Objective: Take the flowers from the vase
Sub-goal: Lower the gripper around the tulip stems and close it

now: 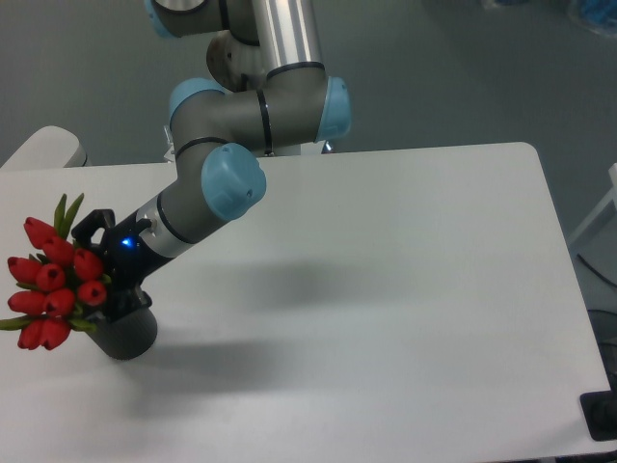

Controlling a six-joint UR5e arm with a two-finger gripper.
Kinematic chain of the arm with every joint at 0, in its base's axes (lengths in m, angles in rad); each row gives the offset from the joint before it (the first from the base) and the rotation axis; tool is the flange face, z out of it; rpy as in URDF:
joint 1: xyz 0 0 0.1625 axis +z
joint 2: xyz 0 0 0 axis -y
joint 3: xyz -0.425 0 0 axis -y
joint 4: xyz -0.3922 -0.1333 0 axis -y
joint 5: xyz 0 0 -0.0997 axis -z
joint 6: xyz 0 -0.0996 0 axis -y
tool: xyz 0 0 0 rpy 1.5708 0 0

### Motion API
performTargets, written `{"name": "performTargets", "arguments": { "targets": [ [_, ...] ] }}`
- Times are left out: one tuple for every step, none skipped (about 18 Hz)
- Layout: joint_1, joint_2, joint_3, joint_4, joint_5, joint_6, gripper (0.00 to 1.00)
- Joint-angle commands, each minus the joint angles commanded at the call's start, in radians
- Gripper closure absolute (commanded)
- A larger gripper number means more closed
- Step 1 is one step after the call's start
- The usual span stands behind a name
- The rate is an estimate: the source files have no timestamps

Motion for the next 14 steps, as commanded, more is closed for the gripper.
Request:
{"name": "performTargets", "arguments": {
  "targets": [
    [0.002, 0.0, 0.0, 0.0, -0.002, -0.002, 0.69],
    [0.003, 0.0, 0.0, 0.0, -0.002, -0.002, 0.71],
    [0.003, 0.0, 0.0, 0.0, -0.003, -0.002, 0.72],
    [0.005, 0.002, 0.002, 0.0, -0.003, -0.002, 0.72],
    [0.006, 0.003, 0.002, 0.0, -0.008, -0.002, 0.72],
    [0.009, 0.006, 0.002, 0.002, -0.017, -0.003, 0.72],
    [0.014, 0.009, 0.002, 0.0, -0.026, -0.006, 0.72],
    [0.02, 0.012, 0.002, 0.0, -0.035, -0.006, 0.72],
    [0.026, 0.014, 0.002, 0.0, -0.044, -0.006, 0.72],
    [0.031, 0.015, 0.002, 0.0, -0.055, -0.006, 0.72],
    [0.038, 0.015, 0.002, 0.0, -0.066, -0.006, 0.72],
    [0.043, 0.015, 0.003, 0.0, -0.081, -0.006, 0.72],
    [0.049, 0.015, 0.005, 0.0, -0.097, -0.006, 0.72],
    [0.06, 0.017, 0.006, 0.0, -0.112, -0.009, 0.72]
  ]
}}
